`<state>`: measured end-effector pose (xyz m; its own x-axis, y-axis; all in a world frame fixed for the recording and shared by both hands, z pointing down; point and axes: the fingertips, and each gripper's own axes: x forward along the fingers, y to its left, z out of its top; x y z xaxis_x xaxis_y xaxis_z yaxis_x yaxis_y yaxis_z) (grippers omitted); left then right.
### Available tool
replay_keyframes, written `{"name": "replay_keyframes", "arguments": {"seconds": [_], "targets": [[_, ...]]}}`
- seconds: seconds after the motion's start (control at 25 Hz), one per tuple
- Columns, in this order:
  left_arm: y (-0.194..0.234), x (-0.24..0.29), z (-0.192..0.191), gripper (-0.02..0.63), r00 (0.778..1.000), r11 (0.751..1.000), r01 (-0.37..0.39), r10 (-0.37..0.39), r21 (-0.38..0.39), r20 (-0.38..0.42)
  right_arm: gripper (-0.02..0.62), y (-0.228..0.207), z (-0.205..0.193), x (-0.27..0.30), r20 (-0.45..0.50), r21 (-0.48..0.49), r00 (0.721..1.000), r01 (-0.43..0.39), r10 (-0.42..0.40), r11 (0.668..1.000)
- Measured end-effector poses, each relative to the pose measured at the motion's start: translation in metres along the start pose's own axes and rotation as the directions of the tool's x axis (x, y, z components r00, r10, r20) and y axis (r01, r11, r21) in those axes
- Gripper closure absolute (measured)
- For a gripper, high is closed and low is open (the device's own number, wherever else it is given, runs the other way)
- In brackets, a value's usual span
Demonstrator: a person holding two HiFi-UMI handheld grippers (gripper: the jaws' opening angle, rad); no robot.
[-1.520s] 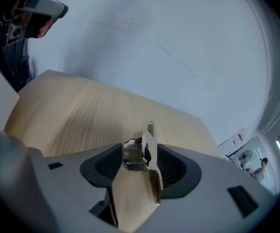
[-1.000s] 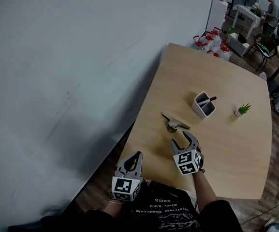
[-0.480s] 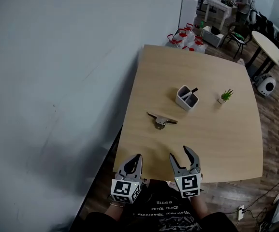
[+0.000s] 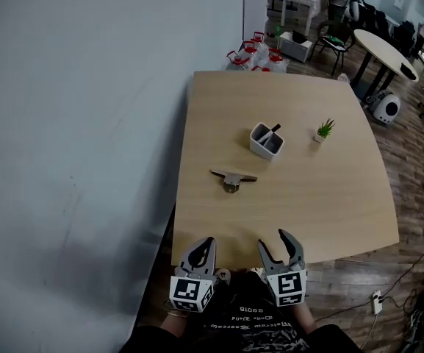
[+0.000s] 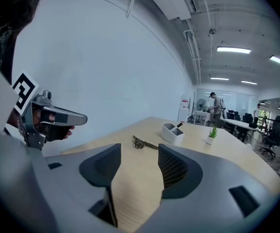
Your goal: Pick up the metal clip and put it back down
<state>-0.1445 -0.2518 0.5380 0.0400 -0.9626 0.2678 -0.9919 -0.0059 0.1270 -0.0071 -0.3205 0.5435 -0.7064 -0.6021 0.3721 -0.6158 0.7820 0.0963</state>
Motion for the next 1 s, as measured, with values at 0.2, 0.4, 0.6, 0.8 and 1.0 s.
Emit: {"name": "replay_keyframes", "arguments": {"seconds": [0.2,0.4,0.6,0.8,1.0], "targets": [[-0.007,0.002,0.003,0.597,1.0,0.999,0.031,-0.031,0.012,0.001,0.366,0.0,0.004,0.001,0.014,0.01,1.0,-0.011,0.011,1.0],[-0.013,0.005,0.013,0.597,0.997,0.996,0.071,-0.07,-0.051,0.03,0.486,0.008,0.007,0.003,0.026,0.006,0.998,-0.054,0.054,0.999],[-0.018,0.008,0.01,0.597,0.997,0.997,0.08,-0.08,-0.017,0.019,0.56,0.011,0.01,0.006,0.035,-0.019,0.997,-0.064,0.064,0.998],[-0.031,0.014,0.006,0.597,0.993,0.991,0.122,-0.121,0.055,-0.017,0.58,0.012,0.012,0.009,0.024,-0.04,0.997,-0.078,0.079,0.996],[-0.036,0.023,0.001,0.597,0.989,0.987,0.147,-0.146,0.059,-0.027,0.581,0.01,0.012,0.012,0.024,-0.033,0.996,-0.09,0.09,0.995]]}}
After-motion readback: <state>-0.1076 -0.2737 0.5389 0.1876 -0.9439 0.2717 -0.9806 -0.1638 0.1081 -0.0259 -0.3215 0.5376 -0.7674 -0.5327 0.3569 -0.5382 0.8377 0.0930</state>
